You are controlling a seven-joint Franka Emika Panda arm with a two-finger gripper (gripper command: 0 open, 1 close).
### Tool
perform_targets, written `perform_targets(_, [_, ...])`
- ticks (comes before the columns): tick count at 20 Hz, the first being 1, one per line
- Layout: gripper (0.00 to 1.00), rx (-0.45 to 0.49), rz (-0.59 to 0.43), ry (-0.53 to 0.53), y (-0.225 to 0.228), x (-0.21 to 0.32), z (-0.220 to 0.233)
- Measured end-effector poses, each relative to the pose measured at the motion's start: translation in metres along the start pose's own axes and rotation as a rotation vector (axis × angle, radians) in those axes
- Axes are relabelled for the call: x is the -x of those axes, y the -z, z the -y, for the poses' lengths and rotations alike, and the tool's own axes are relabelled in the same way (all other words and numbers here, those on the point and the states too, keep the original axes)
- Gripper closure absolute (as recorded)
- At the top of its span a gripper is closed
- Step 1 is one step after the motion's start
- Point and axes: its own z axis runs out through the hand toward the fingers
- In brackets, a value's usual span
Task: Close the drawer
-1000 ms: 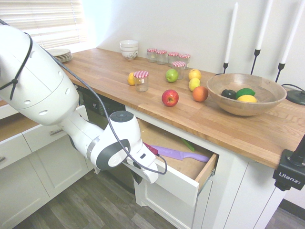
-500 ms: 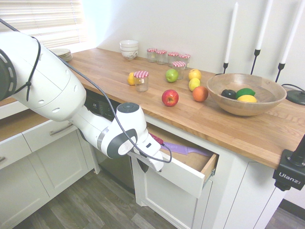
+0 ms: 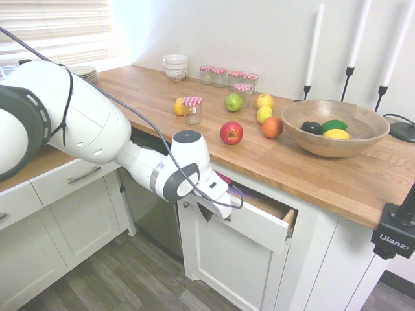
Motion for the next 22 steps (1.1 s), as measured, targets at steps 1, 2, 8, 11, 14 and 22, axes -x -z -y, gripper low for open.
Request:
perform_targets(1, [1.0,-0.004,-0.003,-0.004,0.002,-0.004,0.005])
perform_targets(2, [1.0,-0.009,-0.007,-0.007,0.004,-0.008,0.01])
perform_targets(8, [1.0,-0.027,-0.021,-0.022,0.009,-0.022,0.027])
perform_targets(11, [1.0,-0.026,-0.021,-0.021,0.009,-0.023,0.028])
perform_targets(14, [1.0,-0.025,-0.02,-0.021,0.009,-0.023,0.028])
perform_targets(22, [1.0,0.092,0.072,-0.016,0.004,-0.013,-0.005])
